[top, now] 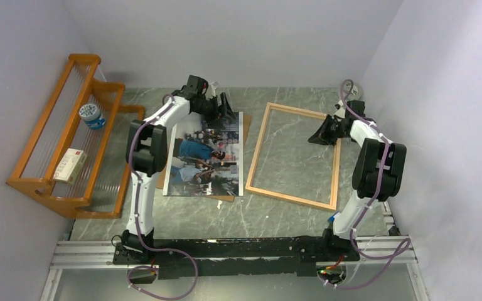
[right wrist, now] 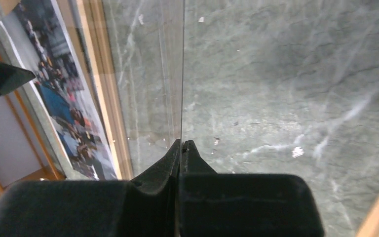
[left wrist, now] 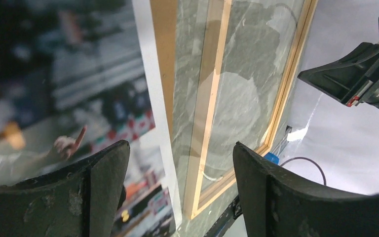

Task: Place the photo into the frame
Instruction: Place the photo frame item in the photo frame.

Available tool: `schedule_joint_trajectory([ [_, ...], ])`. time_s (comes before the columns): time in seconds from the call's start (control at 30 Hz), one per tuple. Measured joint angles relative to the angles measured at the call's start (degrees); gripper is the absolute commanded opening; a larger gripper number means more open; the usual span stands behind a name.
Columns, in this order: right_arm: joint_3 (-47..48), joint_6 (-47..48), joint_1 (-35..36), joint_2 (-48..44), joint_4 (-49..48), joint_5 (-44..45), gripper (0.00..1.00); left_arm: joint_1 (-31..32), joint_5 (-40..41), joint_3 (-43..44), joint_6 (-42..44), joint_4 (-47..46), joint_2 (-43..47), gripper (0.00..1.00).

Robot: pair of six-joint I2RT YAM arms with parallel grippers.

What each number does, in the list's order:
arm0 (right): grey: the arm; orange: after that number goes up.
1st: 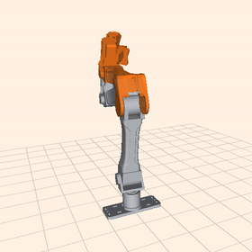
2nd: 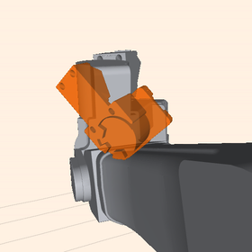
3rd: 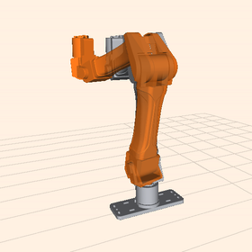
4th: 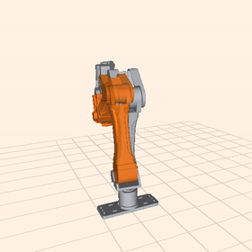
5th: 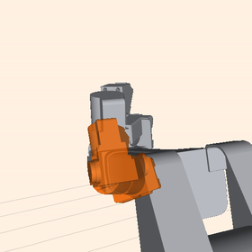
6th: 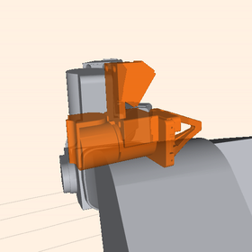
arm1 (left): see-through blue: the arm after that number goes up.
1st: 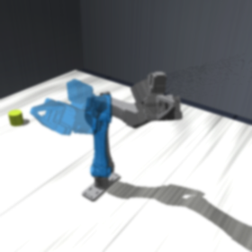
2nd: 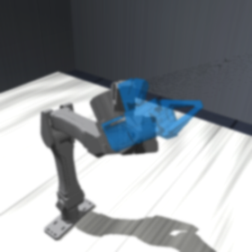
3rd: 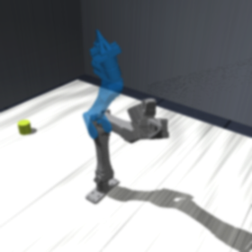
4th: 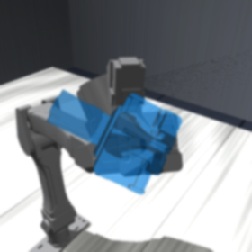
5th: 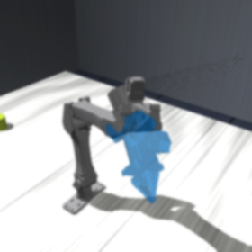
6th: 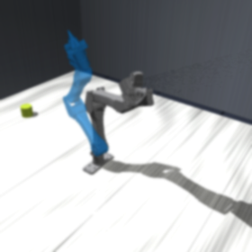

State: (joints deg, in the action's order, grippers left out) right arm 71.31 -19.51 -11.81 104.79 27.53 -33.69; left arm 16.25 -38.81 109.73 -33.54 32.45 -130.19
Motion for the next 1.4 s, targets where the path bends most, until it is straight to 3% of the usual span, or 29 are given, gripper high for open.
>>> schedule_joint_trajectory([
  [0.2, 0.0, 4.33, -1.81, -0.02, 0.9, 0.15, 0.0, 2.32, -1.92, 6.8, 1.6, -0.04, -6.73, 0.79],
  [0.47, 0.0, 7.61, -4.33, -0.02, 2.99, 0.28, 0.0, 4.63, -6.12, 6.95, 1.38, -4.24, -9.2, 0.67],
  [0.67, 0.0, 8.7, -4.59, -0.02, 4.24, 2.16, 0.0, 6.51, -9.14, 6.97, 0.94, -8.31, -11.08, 0.68],
  [1.0, 5.95, 11.54, -4.5, 2.32, 7.98, 4.17, 0.0, 9.2, -6.64, 7.87, 1.68, -7.37, -13.35, 0.72],
  [1.4, 3.61, 11.93, -4.5, 1.73, 6.03, 5.14, 0.0, 10.84, -3.37, 10.84, 2.78, -7.04, -14.95, 0.66],
])
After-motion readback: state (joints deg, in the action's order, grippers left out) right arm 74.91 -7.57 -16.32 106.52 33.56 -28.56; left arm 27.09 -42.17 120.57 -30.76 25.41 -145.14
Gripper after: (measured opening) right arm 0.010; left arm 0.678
